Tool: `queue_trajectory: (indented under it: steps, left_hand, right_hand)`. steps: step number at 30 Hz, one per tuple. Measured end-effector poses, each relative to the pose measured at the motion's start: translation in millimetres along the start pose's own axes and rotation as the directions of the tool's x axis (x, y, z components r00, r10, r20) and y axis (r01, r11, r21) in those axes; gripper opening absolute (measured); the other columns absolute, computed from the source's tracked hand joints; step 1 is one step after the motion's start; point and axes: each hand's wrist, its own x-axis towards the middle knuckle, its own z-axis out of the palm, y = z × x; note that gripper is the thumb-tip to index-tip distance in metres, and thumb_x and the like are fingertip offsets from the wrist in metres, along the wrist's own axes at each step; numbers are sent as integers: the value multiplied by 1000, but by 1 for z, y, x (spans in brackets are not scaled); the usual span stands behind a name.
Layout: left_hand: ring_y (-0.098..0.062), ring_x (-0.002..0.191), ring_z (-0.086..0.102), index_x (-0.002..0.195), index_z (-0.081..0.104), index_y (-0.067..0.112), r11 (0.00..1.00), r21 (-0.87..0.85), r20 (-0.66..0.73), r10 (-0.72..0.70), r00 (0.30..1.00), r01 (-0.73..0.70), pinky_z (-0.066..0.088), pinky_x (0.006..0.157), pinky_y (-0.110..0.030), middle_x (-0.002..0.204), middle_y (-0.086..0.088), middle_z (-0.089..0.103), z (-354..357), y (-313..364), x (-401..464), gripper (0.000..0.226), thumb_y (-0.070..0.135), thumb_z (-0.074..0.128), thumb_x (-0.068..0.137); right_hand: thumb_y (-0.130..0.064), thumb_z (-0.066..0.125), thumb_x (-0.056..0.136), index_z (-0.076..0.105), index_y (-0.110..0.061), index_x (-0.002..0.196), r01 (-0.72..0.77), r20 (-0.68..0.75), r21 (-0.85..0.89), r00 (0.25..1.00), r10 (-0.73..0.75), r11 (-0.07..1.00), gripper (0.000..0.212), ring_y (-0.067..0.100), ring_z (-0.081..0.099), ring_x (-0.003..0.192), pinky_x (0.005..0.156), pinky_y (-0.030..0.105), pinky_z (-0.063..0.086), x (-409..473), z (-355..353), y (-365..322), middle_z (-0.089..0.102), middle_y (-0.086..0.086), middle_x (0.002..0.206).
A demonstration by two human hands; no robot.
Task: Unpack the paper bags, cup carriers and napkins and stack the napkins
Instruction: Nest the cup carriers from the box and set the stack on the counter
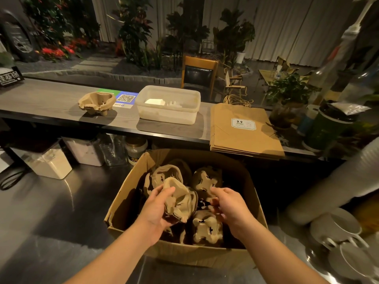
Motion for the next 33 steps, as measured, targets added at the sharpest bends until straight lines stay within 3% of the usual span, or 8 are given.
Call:
queue_trajectory:
  steps: [3, 6, 9, 12, 16, 19, 24, 33]
  left_hand:
    - [-34, 113, 68, 131, 61, 31, 998, -45, -22, -39, 999, 38, 59, 79, -48, 126, -9, 69, 1, 0, 1, 37, 34, 69, 95]
    - [-36, 115, 65, 131, 60, 33, 995, -72, -31, -70, 997, 67, 58, 84, -50, 129, -10, 67, -1, -1, 3, 37, 35, 69, 95]
    - [-36, 117, 64, 130, 61, 33, 992, -93, -28, -83, 996, 80, 57, 88, -52, 130, -9, 66, -3, -1, 4, 37, 37, 69, 94]
    - [-36, 117, 64, 129, 62, 32, 989, -119, -39, -90, 995, 85, 55, 96, -56, 129, -9, 66, -4, -1, 5, 35, 38, 68, 94]
    - [-36, 117, 64, 129, 62, 31, 988, -127, -50, -98, 994, 91, 52, 100, -57, 128, -9, 68, -5, 0, 4, 37, 39, 68, 93]
    - [-36, 118, 64, 128, 63, 31, 990, -102, -36, -100, 994, 96, 51, 102, -57, 128, -9, 68, -5, 2, 3, 45, 43, 70, 84]
    - [-36, 118, 65, 126, 65, 30, 990, -98, -38, -102, 994, 98, 50, 102, -57, 126, -10, 70, -7, 2, 4, 45, 44, 70, 83]
    - [-37, 118, 65, 128, 66, 27, 992, -80, -36, -99, 994, 96, 49, 105, -60, 125, -12, 71, -8, 0, 7, 56, 45, 73, 75]
  right_hand:
    - [-42, 65, 97, 61, -18, 121, 90, -137, -132, 985, -108, 987, 34, 16, 63, 92, 69, 27, 51, 18, -8, -2, 66, 2, 107]
    - [-43, 74, 91, 46, -15, 143, 113, -178, -191, 973, -147, 975, 66, 14, 59, 98, 69, 23, 48, 35, -12, -11, 60, 1, 118]
    - [-50, 79, 84, 35, -9, 153, 77, -164, -295, 978, -130, 953, 91, 28, 54, 128, 95, 33, 51, 56, -13, -16, 53, 11, 143]
    - [-54, 82, 78, 33, -9, 155, 43, -108, -302, 991, -79, 952, 102, 35, 46, 139, 110, 46, 46, 73, -12, -19, 45, 14, 154]
    - [-39, 87, 78, 38, -11, 152, -17, -29, -210, 1000, 11, 978, 93, 36, 48, 137, 112, 49, 44, 86, -9, -22, 50, 14, 150]
    - [-35, 84, 81, 49, -9, 142, -44, -13, -304, 999, 42, 952, 75, 34, 53, 130, 110, 47, 45, 95, -10, -25, 58, 13, 140]
    - [-36, 83, 83, 51, -12, 140, -58, 7, -395, 998, 67, 917, 70, 31, 58, 119, 104, 44, 50, 100, -9, -21, 62, 9, 124]
    - [-23, 85, 81, 34, -23, 155, 8, 5, -311, 1000, -7, 950, 90, 32, 48, 137, 110, 42, 43, 98, -9, -1, 50, 8, 149]
